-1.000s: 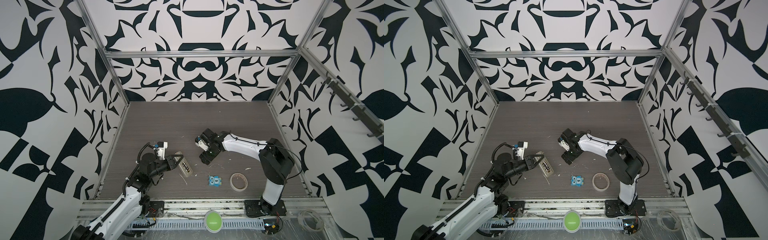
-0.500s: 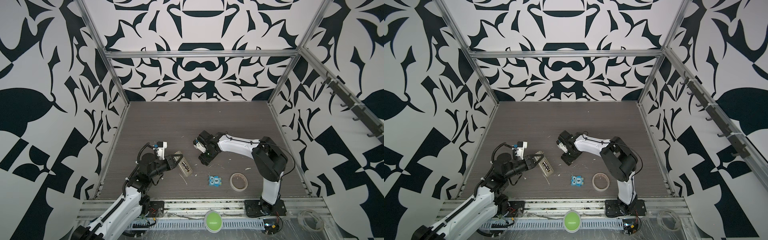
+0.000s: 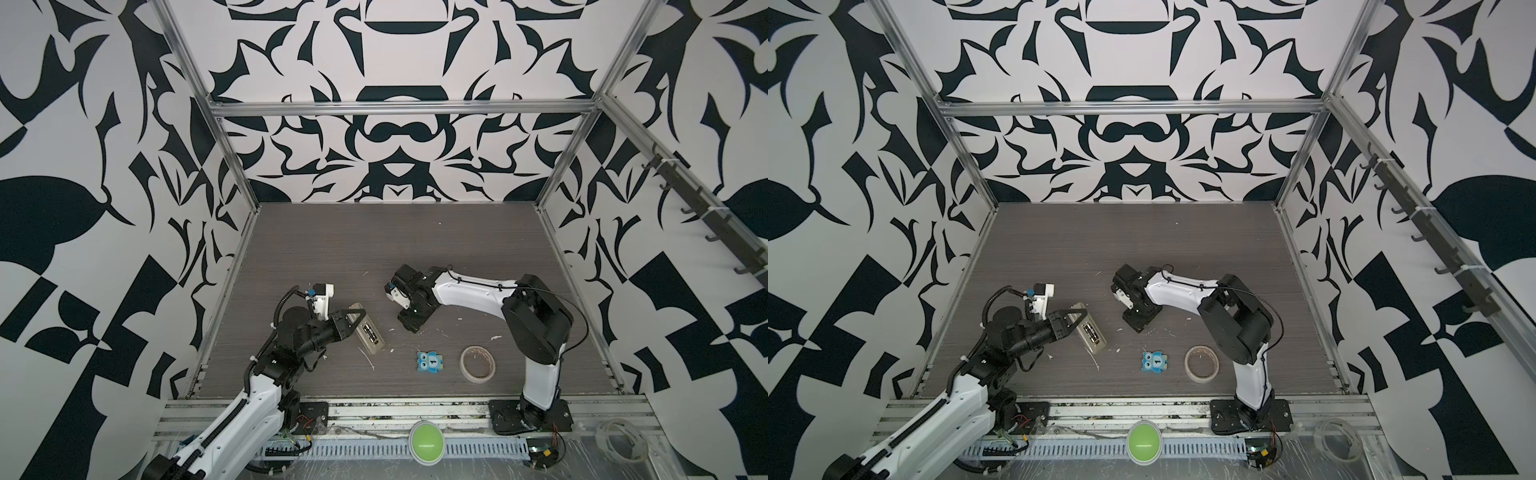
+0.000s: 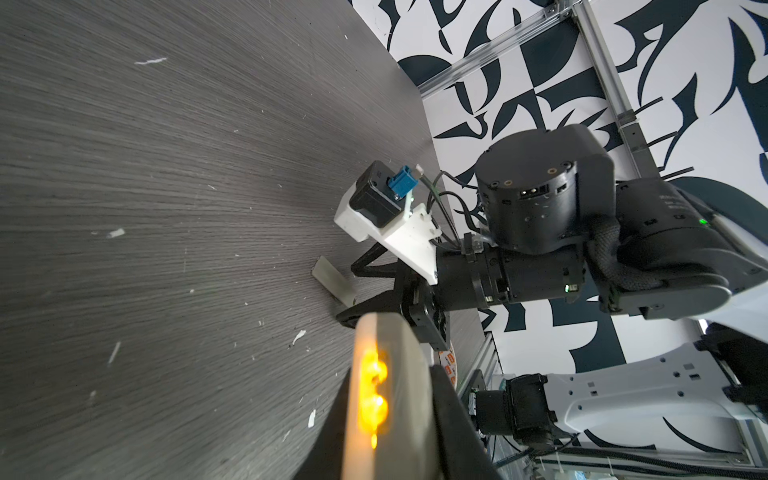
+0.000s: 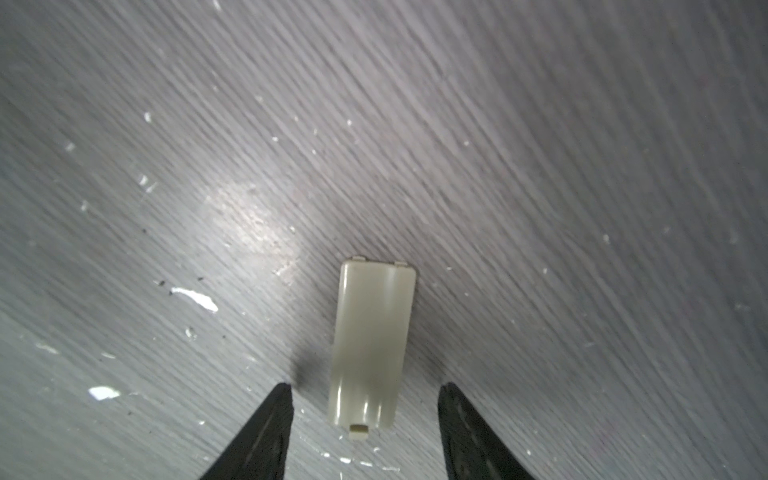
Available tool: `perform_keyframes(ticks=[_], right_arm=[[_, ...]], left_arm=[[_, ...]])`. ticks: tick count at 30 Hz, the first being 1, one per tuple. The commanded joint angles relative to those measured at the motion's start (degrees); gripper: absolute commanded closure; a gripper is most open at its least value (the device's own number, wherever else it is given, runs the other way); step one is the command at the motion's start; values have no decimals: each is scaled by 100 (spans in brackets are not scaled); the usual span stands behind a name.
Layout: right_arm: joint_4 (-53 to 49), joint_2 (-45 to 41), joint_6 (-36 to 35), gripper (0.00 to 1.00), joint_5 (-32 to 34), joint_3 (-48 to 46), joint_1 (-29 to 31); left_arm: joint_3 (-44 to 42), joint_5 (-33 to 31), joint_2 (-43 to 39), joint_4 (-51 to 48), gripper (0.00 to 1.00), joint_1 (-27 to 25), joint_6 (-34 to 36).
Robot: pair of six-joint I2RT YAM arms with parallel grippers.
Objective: Load the batteries into the remote control
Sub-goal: 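Lower the right gripper and grasp the beige battery cover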
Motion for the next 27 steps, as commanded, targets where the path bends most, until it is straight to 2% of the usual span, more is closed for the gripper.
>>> perform_keyframes(ticks=[1, 27], right_arm=[[-136, 15, 72, 43, 97, 209, 26], [-115, 97, 56, 78, 18, 218, 35]], left_arm=[[-60, 11, -90, 39, 100, 18, 53], [-125, -124, -33, 205, 100, 30, 22]])
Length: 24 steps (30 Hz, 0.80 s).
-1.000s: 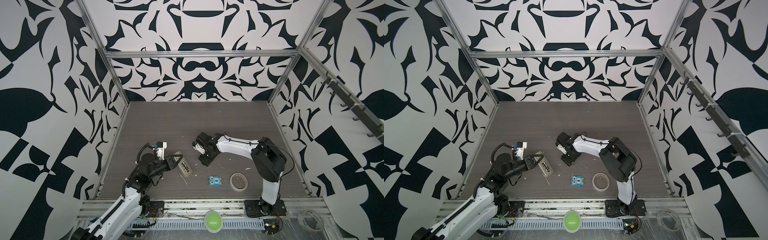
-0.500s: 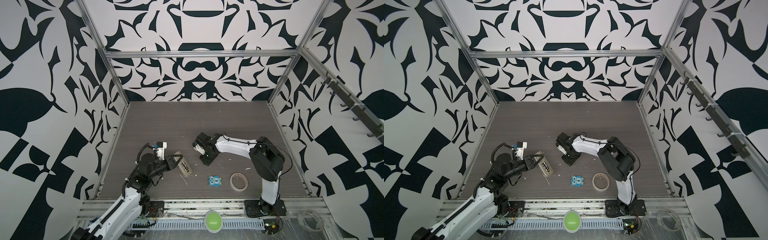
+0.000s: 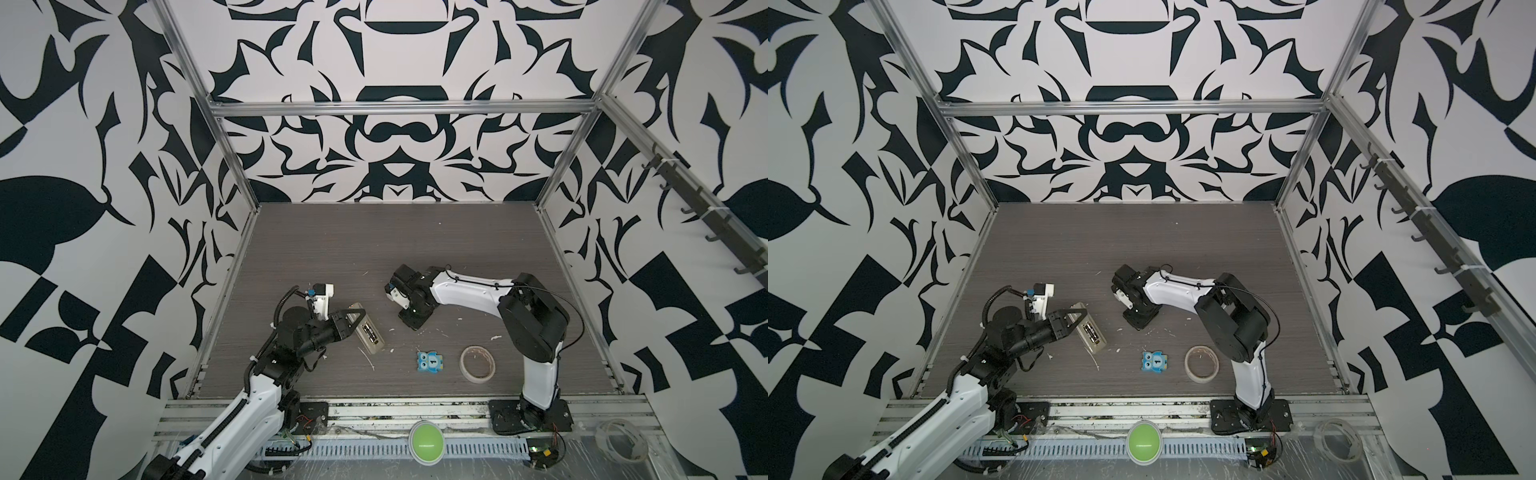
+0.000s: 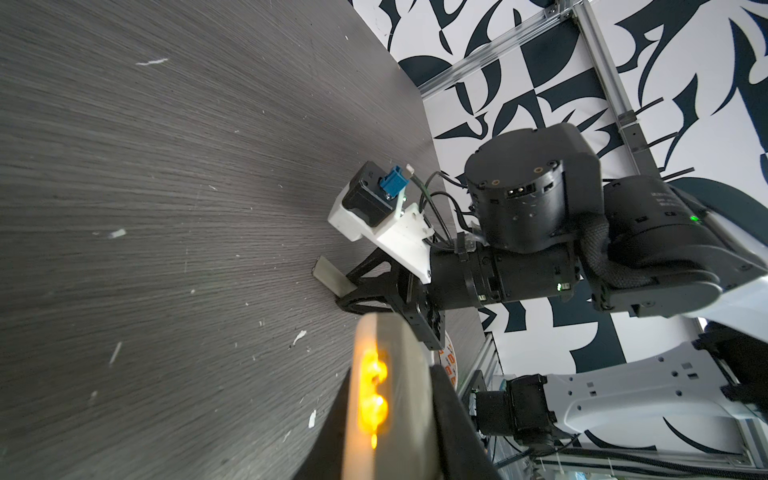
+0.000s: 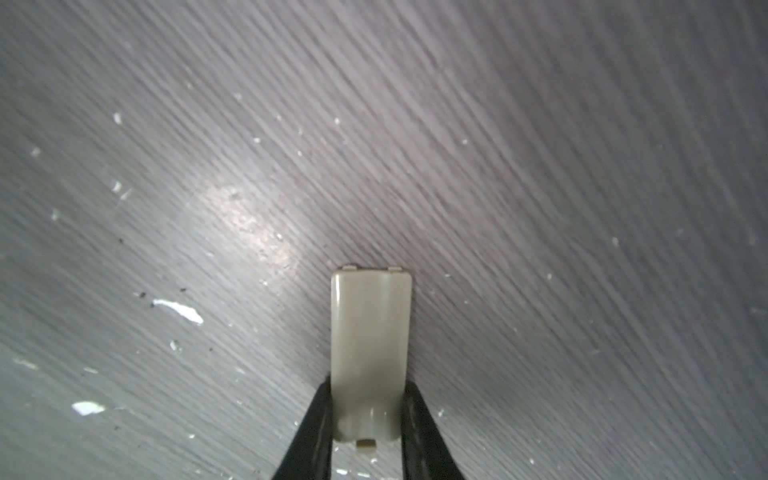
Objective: Load the batteries into the remote control
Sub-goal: 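Lower the right gripper and grasp the beige battery cover, then lift the cover with the right gripper toward the left-held remote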
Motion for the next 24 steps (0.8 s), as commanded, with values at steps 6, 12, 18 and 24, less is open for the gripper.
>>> perform_keyframes(ticks=[6, 12, 18, 24], right_arm=[[-72, -119, -12, 85, -13, 126, 46], [48, -474, -14, 91, -77, 44, 56], [207, -1108, 44, 95, -173, -67, 123], [215, -1664, 35, 98, -29, -12, 339]], left_arm=[[-339, -380, 6, 764, 100, 24, -196], [-455, -812, 43, 1227, 100, 21, -276], [-588, -1235, 17, 1672, 100, 24, -397], [-714, -1593, -89, 2004, 100, 21, -529]])
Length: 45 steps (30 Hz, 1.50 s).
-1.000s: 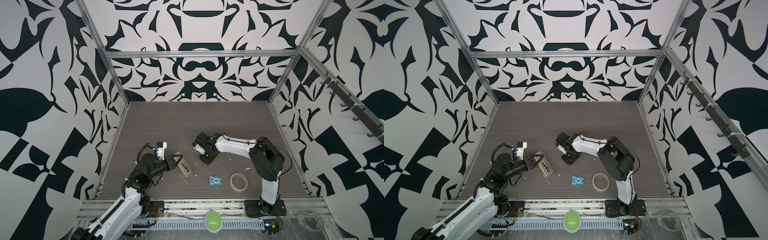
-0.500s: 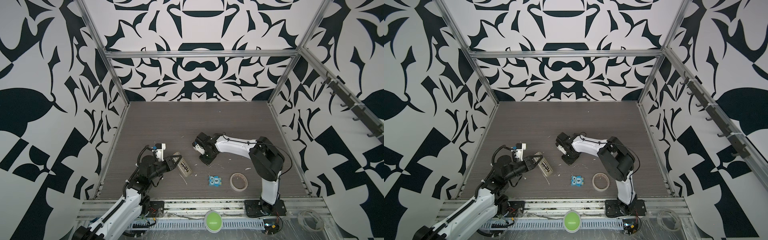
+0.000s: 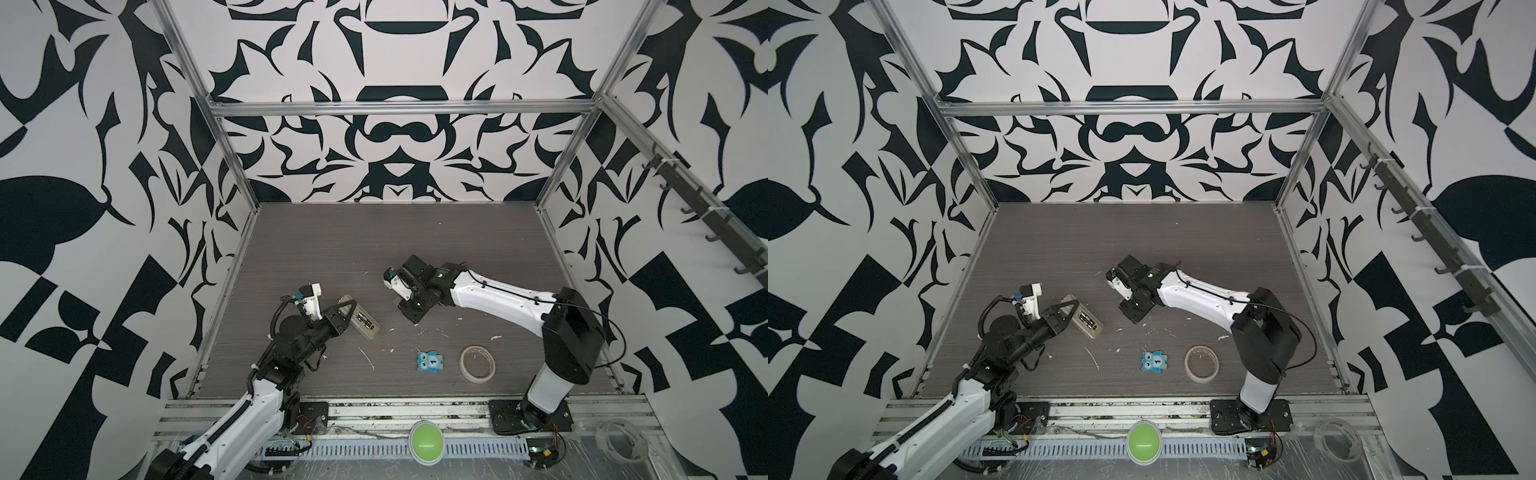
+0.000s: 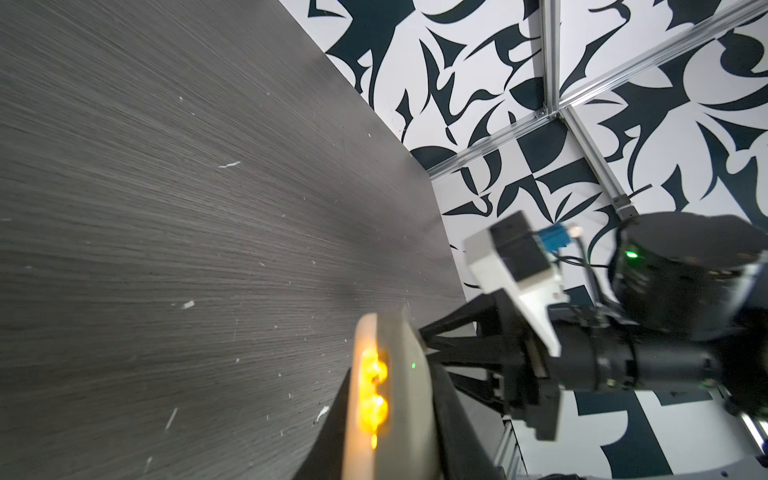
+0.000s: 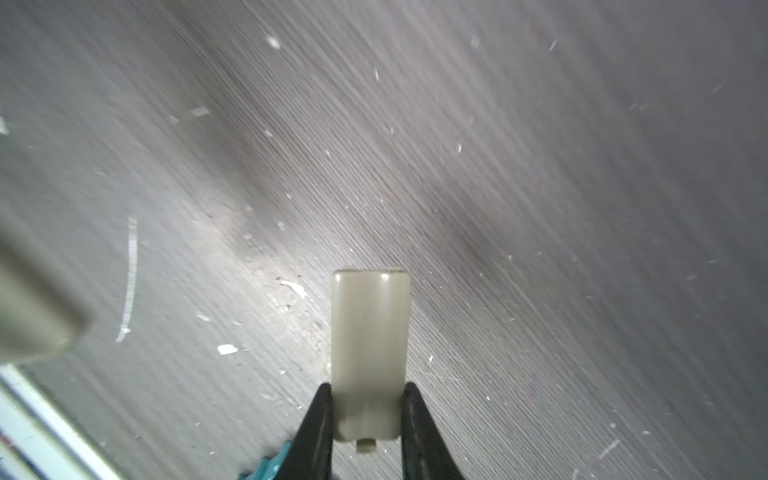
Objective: Load the batteries into the remote control
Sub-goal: 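Lift the cover with the right gripper toward the left-held remote, then lower the cover onto the battery compartment with the right gripper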
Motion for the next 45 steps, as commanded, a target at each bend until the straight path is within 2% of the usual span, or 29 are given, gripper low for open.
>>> perform_keyframes(ticks=[1, 8, 19, 29, 45], right_arm=[[34, -327, 19, 98, 98, 115, 212], [-8, -483, -11, 98, 47, 525, 713], [-164, 46, 88, 98, -220, 1237, 1209], [-195, 418, 122, 99, -326, 1485, 1262], [-107, 538, 145, 99, -244, 1527, 1286]], left_arm=[[-76, -324, -119, 549, 100, 21, -135], [-155, -464, -227, 630, 100, 24, -146], [-260, -518, -375, 630, 100, 19, -134], [-327, -503, -533, 507, 100, 14, -84], [-375, -454, -574, 446, 100, 26, -88]])
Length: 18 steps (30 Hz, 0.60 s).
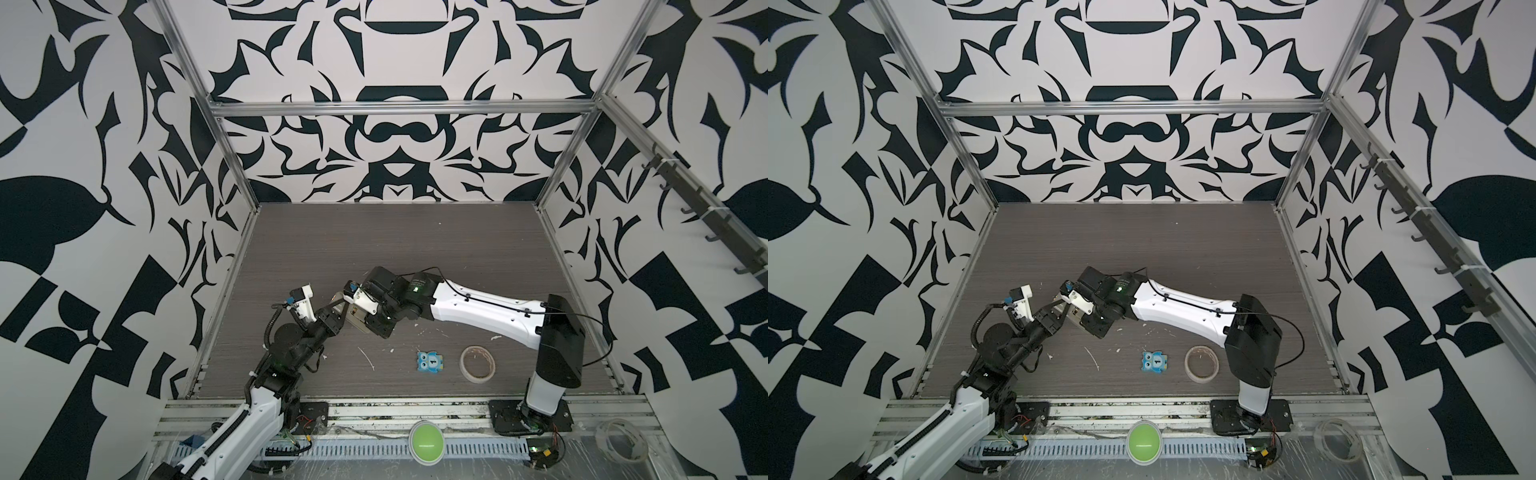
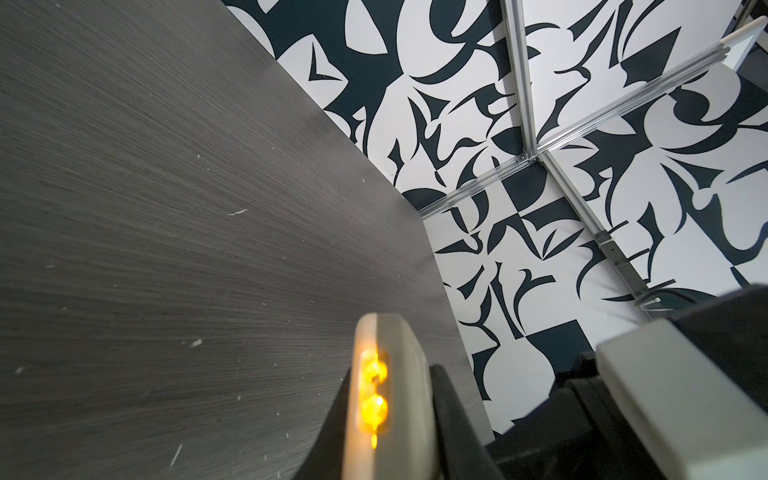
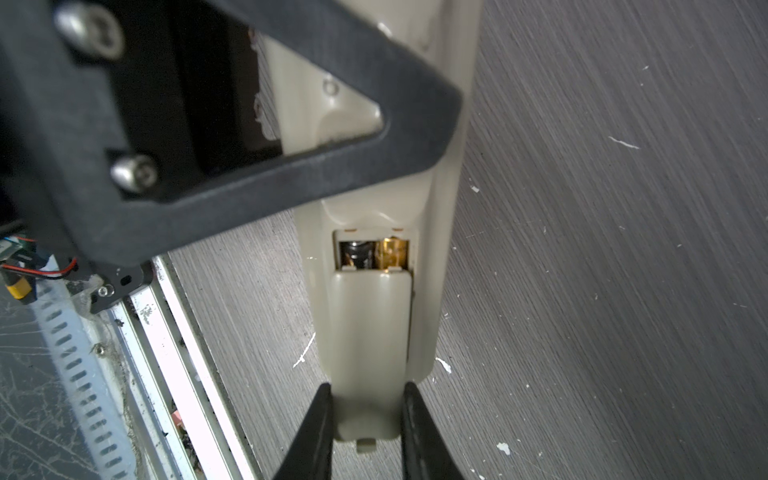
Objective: Load the batteries into the remote control
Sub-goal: 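Lower the cover onto the battery compartment with the right gripper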
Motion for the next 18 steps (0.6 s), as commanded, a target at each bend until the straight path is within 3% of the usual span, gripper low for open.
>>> perform_keyframes(ticks=[1, 18], right_arm=[[70, -23, 88, 99, 33, 202, 36], [131, -20, 84, 100, 150, 226, 49]], left_arm=[[-117, -15, -84, 140, 100, 22, -7], [-167, -12, -87, 106, 100, 24, 8]])
